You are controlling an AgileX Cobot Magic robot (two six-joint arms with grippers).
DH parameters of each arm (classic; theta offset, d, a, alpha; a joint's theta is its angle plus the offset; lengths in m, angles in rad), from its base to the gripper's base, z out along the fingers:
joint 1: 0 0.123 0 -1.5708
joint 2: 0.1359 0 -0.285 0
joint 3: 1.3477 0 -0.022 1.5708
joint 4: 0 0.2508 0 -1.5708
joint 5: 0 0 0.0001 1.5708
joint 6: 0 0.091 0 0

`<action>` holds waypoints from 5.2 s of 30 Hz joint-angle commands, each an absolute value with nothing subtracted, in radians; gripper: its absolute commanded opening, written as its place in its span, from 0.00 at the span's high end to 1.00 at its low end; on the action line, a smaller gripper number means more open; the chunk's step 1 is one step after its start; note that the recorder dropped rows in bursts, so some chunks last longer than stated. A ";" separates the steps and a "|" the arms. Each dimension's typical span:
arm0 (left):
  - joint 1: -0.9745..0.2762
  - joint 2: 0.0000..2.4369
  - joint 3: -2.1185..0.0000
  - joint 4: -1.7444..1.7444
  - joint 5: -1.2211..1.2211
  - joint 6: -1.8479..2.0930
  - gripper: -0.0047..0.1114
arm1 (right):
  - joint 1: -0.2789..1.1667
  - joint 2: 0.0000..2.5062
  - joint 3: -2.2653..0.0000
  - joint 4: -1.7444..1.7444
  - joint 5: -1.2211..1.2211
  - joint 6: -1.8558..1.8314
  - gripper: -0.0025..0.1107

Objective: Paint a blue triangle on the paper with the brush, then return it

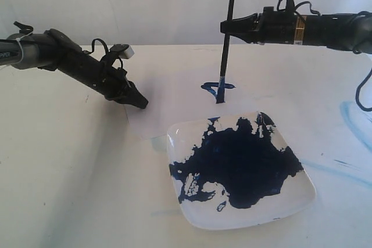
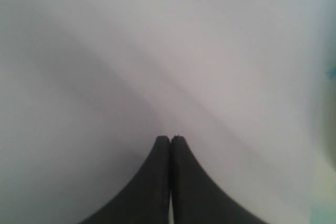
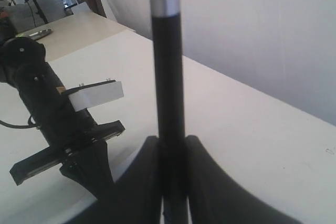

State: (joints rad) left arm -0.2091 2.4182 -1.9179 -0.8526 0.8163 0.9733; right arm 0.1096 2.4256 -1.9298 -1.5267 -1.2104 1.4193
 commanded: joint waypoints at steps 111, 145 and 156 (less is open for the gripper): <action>-0.212 2.416 -1.915 -0.881 0.830 0.991 0.96 | 0.388 2.017 -1.442 -0.244 -0.416 0.397 0.98; -0.212 2.416 -1.915 -0.884 0.830 0.991 0.96 | 0.457 2.172 -1.442 0.167 -0.589 0.136 0.98; -0.212 2.416 -1.915 -0.888 0.830 0.991 0.96 | 0.457 2.172 -1.442 0.167 -0.508 0.136 0.98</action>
